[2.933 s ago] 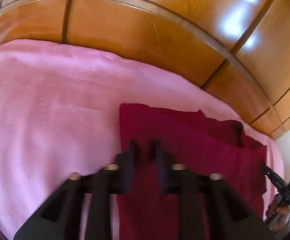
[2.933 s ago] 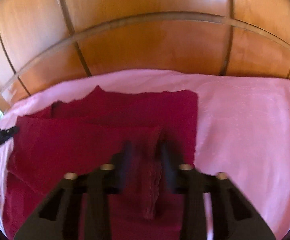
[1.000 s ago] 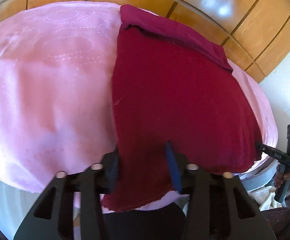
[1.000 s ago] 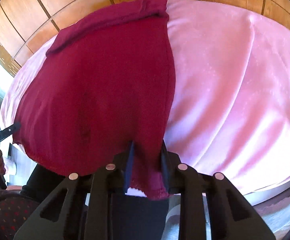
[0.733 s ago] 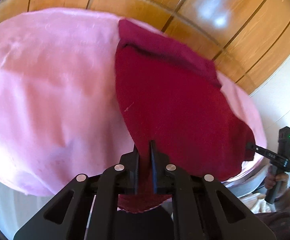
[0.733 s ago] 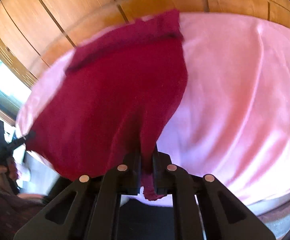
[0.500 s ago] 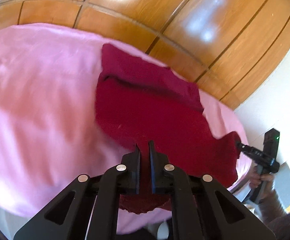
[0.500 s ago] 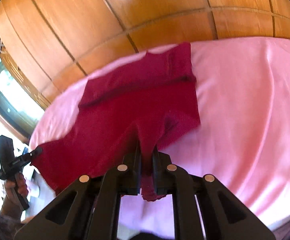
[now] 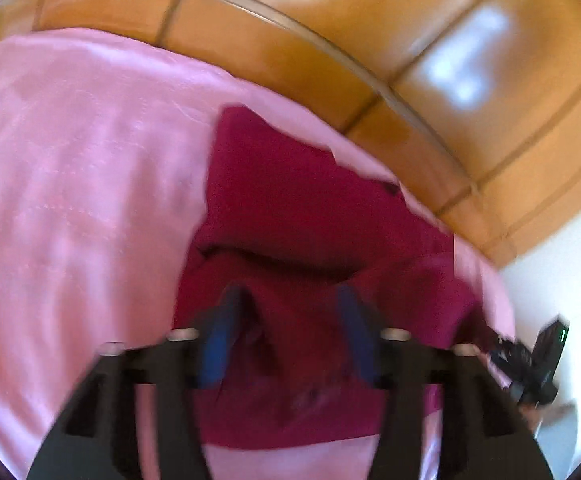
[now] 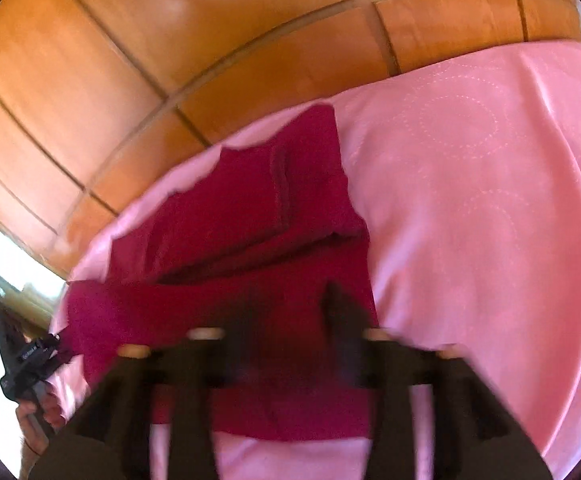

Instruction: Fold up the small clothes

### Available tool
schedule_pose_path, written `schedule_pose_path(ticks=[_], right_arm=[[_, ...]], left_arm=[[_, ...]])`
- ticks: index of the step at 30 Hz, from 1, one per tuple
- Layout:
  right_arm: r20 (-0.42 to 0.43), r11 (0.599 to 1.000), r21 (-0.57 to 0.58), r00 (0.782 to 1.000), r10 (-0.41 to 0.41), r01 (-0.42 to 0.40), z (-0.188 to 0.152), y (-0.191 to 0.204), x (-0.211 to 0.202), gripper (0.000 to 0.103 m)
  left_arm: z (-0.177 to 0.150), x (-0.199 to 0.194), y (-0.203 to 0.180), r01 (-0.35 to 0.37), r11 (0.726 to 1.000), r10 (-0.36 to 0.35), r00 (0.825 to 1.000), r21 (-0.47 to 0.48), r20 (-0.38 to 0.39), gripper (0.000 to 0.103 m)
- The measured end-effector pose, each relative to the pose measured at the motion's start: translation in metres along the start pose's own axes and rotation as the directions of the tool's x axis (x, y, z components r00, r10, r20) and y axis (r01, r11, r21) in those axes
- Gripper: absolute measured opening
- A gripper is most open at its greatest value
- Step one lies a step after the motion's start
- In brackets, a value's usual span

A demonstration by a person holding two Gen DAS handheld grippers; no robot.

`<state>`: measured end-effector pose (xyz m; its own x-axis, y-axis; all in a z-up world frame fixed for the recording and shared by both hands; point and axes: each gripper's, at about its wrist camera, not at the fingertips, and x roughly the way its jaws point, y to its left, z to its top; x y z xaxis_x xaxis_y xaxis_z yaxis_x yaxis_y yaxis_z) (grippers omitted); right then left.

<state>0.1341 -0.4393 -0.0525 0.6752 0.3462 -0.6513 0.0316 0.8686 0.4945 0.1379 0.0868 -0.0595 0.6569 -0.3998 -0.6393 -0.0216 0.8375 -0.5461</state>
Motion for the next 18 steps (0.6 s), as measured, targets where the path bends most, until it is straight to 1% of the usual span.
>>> schedule_pose_path(ticks=[1,2,3,4,6,7,8,10,11,13,14,15,16,17,18], right_arm=[[0.018,1.0,0.001,1.0,0.006,-0.006,0.002,-0.002,-0.003,0.063],[0.031,1.0,0.003,0.999,0.028,-0.028,0.004,-0.005,-0.007,0.07],[0.04,0.999,0.011,0.998,0.043,-0.044,0.004,-0.008,-0.012,0.076],[0.055,0.999,0.014,0.997,0.047,-0.047,0.004,-0.012,-0.018,0.077],[0.057,0.999,-0.005,0.998,0.038,-0.037,-0.001,-0.016,-0.026,0.077],[0.051,0.999,-0.009,0.998,0.035,-0.034,-0.003,-0.018,-0.028,0.077],[0.036,0.999,-0.015,0.999,0.031,-0.03,-0.009,-0.022,-0.03,0.077],[0.012,0.999,-0.035,1.0,0.007,-0.006,-0.02,-0.025,-0.032,0.075],[-0.008,0.999,-0.05,1.0,-0.005,0.004,-0.03,-0.028,-0.031,0.073],[-0.052,0.998,-0.065,0.998,-0.024,0.02,-0.043,-0.031,-0.025,0.059],[-0.067,0.997,-0.073,0.997,-0.034,0.029,-0.047,-0.032,-0.019,0.044],[-0.083,0.996,-0.082,0.996,-0.039,0.033,-0.051,-0.032,-0.014,0.033],[-0.092,0.995,-0.091,0.994,-0.054,0.045,-0.055,-0.031,-0.01,0.03],[-0.085,0.992,-0.107,0.993,-0.076,0.067,-0.056,-0.029,-0.006,0.018],[-0.077,0.99,-0.118,0.993,-0.092,0.083,-0.056,-0.027,-0.006,0.014]], left_arm=[[0.003,-0.005,0.003,-0.004,1.0,0.004,1.0,-0.004,0.025,0.064],[0.003,-0.01,0.006,-0.003,1.0,0.003,0.999,-0.012,0.036,0.072],[0.003,-0.015,0.012,0.001,1.0,0.0,0.999,-0.03,0.049,0.074],[0.001,-0.019,0.018,0.002,0.999,0.0,0.999,-0.046,0.052,0.074],[-0.005,-0.02,0.024,0.011,0.999,-0.01,1.0,-0.039,0.028,0.074],[-0.015,-0.021,0.028,0.019,1.0,-0.019,1.0,-0.019,0.004,0.074],[-0.018,-0.017,0.03,0.021,1.0,-0.022,1.0,-0.01,-0.012,0.074],[-0.039,-0.014,0.035,0.047,0.999,-0.046,0.997,0.014,-0.066,0.074],[-0.046,-0.012,0.034,0.052,0.999,-0.05,0.996,0.018,-0.079,0.074],[-0.06,-0.008,0.034,0.055,0.998,-0.051,0.993,0.035,-0.106,0.074],[-0.064,-0.006,0.033,0.046,0.998,-0.041,0.993,0.046,-0.107,0.069],[-0.066,-0.005,0.032,0.025,0.998,-0.019,0.995,0.063,-0.102,0.064],[-0.066,-0.003,0.032,0.014,0.997,-0.007,0.994,0.07,-0.106,0.044],[-0.064,-0.002,0.033,0.013,0.998,-0.005,0.993,0.068,-0.118,0.027],[-0.063,-0.003,0.033,0.015,0.998,-0.008,0.993,0.062,-0.117,0.026]])
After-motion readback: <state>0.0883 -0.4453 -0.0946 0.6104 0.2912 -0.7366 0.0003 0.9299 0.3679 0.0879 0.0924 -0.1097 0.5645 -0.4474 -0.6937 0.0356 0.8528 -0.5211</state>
